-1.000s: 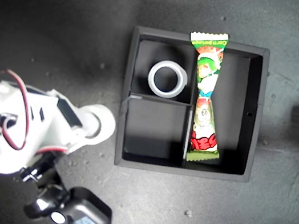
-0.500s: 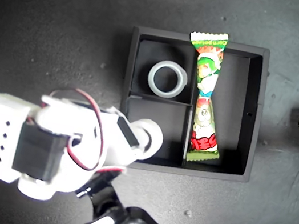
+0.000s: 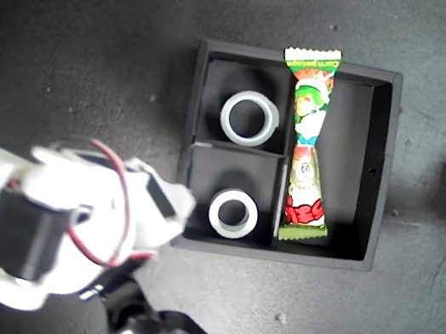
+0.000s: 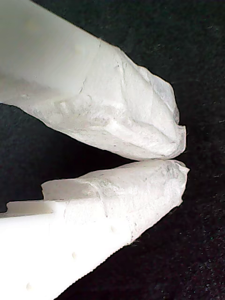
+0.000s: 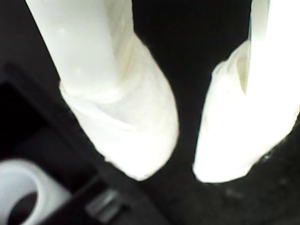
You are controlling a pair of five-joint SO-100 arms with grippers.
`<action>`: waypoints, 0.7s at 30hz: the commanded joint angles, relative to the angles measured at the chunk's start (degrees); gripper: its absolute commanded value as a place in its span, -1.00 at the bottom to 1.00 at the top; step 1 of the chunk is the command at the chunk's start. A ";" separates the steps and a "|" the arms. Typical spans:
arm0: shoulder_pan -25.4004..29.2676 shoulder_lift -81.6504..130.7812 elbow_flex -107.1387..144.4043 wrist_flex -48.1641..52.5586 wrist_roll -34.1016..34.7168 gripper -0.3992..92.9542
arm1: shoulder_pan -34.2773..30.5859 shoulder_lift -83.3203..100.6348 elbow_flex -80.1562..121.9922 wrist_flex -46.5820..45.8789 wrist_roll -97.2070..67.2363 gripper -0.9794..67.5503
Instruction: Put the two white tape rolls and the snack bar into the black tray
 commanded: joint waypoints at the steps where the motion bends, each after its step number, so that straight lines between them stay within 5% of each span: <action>1: -4.13 22.76 22.24 -2.72 -2.29 -0.99 | 0.44 3.43 -0.79 2.11 3.52 -0.99; 8: -8.70 58.71 68.03 -16.79 -3.16 -0.99 | 1.85 24.08 10.37 8.53 3.96 -0.99; 21: -6.24 92.46 101.60 -16.52 -8.61 -0.99 | -0.18 24.17 10.46 23.64 1.93 -0.98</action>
